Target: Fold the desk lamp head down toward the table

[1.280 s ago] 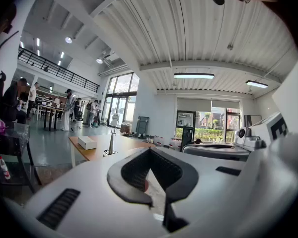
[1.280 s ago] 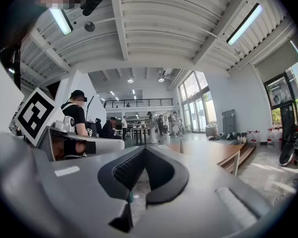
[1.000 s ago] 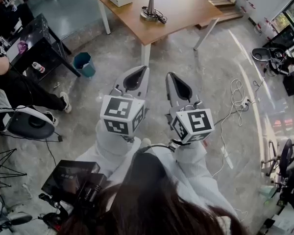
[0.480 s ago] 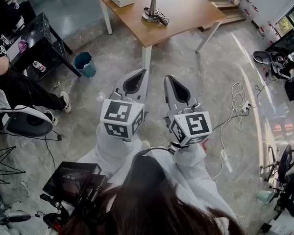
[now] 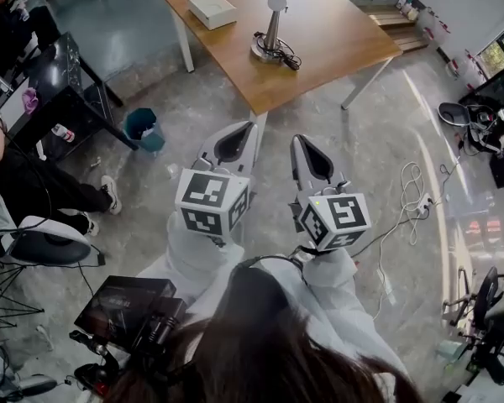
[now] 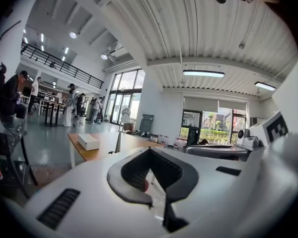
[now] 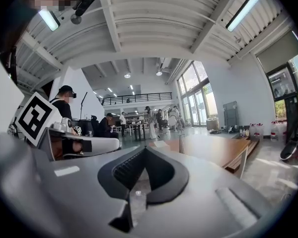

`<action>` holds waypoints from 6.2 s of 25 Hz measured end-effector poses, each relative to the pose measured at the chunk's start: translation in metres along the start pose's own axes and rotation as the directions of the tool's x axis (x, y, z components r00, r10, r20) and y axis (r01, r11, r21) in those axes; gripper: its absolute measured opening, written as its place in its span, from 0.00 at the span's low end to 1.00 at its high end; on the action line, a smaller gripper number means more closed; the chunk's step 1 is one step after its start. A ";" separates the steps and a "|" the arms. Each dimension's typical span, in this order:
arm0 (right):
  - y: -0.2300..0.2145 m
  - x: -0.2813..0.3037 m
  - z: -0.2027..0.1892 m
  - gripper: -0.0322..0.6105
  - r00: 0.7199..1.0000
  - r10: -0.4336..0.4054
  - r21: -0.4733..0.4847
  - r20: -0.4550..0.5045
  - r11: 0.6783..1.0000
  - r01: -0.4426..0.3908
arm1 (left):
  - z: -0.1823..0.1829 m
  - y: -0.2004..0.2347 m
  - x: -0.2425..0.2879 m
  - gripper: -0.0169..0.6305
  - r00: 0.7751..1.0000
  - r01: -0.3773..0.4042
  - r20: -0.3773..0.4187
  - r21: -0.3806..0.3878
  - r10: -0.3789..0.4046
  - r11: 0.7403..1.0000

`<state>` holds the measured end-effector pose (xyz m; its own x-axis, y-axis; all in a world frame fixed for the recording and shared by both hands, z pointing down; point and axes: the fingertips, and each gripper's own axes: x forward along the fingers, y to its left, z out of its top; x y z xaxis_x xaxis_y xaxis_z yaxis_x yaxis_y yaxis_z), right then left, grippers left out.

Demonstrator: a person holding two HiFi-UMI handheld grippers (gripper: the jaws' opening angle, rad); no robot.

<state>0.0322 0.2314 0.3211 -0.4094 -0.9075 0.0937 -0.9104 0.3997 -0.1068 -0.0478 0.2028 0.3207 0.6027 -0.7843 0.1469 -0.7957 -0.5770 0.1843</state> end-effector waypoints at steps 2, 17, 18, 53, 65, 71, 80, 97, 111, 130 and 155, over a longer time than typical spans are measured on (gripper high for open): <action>-0.021 0.040 0.015 0.05 1.000 -0.021 0.004 0.016 1.000 0.021 | 0.017 0.025 0.034 0.03 1.000 0.017 0.006 0.008 -0.017 1.000; -0.167 0.238 0.030 0.05 0.990 -0.143 0.009 -0.015 0.990 0.143 | 0.033 0.161 0.248 0.03 0.983 0.125 -0.131 -0.024 -0.127 0.992; -0.178 0.249 0.031 0.05 0.992 -0.127 -0.015 -0.014 0.992 0.127 | 0.032 0.165 0.262 0.03 0.980 0.136 -0.143 -0.025 -0.138 0.990; -0.259 0.468 0.064 0.19 0.842 0.519 -0.234 -0.144 0.809 -0.539 | 0.005 0.225 0.518 0.24 0.739 0.553 -0.376 -0.138 -0.559 0.822; -0.250 0.468 0.064 0.17 0.780 0.584 -0.279 -0.226 0.728 -0.626 | 0.002 0.226 0.529 0.23 0.727 0.511 -0.396 -0.234 -0.561 0.827; -0.247 0.463 0.064 0.16 0.795 0.554 -0.344 -0.246 0.717 -0.606 | 0.004 0.224 0.532 0.23 0.723 0.517 -0.392 -0.238 -0.569 0.822; -0.227 0.439 0.021 0.20 0.822 0.414 -0.642 -0.391 0.517 -0.566 | 0.002 0.224 0.528 0.23 0.714 0.534 -0.386 -0.240 -0.584 0.811; -0.237 0.437 -0.062 0.24 0.958 0.242 -0.988 -0.155 -0.022 -0.154 | -0.004 0.226 0.522 0.15 0.766 0.582 -0.308 -0.038 -0.564 0.812; -0.244 0.451 -0.086 0.24 0.968 0.249 -0.980 0.029 -0.181 0.076 | -0.023 0.232 0.514 0.11 0.780 0.548 -0.307 -0.084 -0.545 0.832; -0.249 0.437 -0.082 0.34 0.981 -0.060 -0.978 -0.187 0.109 -0.179 | -0.012 0.248 0.451 0.11 0.859 0.431 -0.268 -0.080 -0.436 0.899; -0.247 0.406 0.057 0.05 0.996 -0.061 -0.175 -0.060 0.983 0.050 | 0.080 0.198 0.421 0.03 0.981 0.184 -0.055 -0.016 -0.185 0.983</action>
<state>0.0943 -0.2434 0.3294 -0.3560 -0.9209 0.1590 -0.9259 0.3706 0.0732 0.0432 -0.2599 0.3414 0.7417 -0.6504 0.1636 -0.6700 -0.7079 0.2233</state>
